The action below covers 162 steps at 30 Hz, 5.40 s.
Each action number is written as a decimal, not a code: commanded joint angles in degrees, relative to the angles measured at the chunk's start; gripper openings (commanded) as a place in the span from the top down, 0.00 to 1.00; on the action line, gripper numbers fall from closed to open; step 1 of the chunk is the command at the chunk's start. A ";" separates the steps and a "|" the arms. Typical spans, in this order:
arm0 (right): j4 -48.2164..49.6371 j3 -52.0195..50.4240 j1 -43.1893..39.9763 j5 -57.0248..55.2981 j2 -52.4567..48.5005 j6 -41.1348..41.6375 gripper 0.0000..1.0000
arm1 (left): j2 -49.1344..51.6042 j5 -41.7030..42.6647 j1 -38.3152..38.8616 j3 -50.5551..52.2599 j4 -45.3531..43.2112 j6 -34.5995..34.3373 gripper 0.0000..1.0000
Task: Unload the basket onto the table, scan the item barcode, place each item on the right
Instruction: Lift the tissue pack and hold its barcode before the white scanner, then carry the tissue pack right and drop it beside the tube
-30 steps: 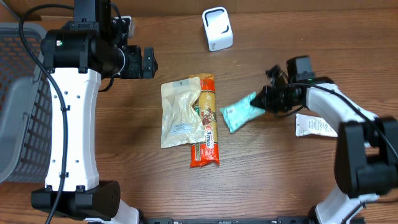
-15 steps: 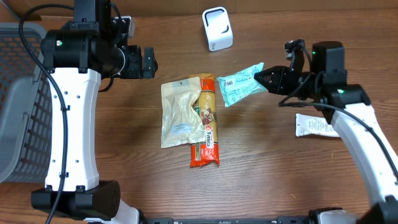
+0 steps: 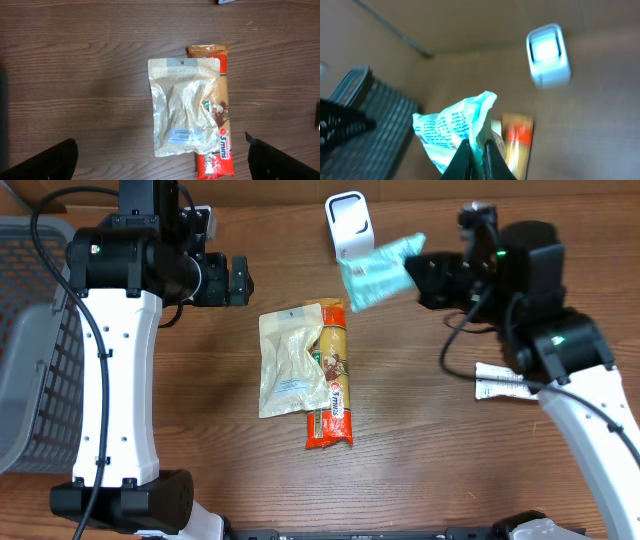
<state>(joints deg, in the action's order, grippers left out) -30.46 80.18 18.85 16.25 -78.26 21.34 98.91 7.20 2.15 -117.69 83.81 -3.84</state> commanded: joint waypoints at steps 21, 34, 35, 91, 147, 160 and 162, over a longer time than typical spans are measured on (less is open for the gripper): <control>58.29 3.48 12.26 -45.00 -35.36 -63.25 0.96 | 0.17 -0.17 0.11 -0.17 -0.04 1.29 0.00; 77.48 5.90 11.28 -46.25 -49.44 -76.15 0.96 | 0.17 -0.17 0.11 -0.17 -0.04 1.29 0.00; 77.33 6.86 10.93 -46.21 -50.31 -76.28 0.96 | 0.17 -0.17 0.11 -0.17 -0.04 1.29 0.00; 20.92 15.58 19.37 -43.71 -24.20 -40.13 0.96 | 0.17 -0.20 0.11 -0.15 -0.04 1.29 0.00; -34.23 13.62 -36.96 24.68 -32.79 -17.55 0.16 | 0.17 -0.17 0.11 -0.17 -0.04 1.29 0.00; -24.79 12.11 -10.82 20.90 -33.31 -15.02 0.12 | 0.17 -0.17 0.11 -0.17 -0.04 1.29 0.01; -21.62 11.63 -5.95 17.40 -33.68 -12.44 0.12 | 0.17 -0.17 0.11 -0.15 -0.04 1.29 0.00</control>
<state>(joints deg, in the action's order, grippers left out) -53.93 92.60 7.79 36.91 -111.42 6.15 98.91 7.20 2.15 -117.69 83.81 -3.84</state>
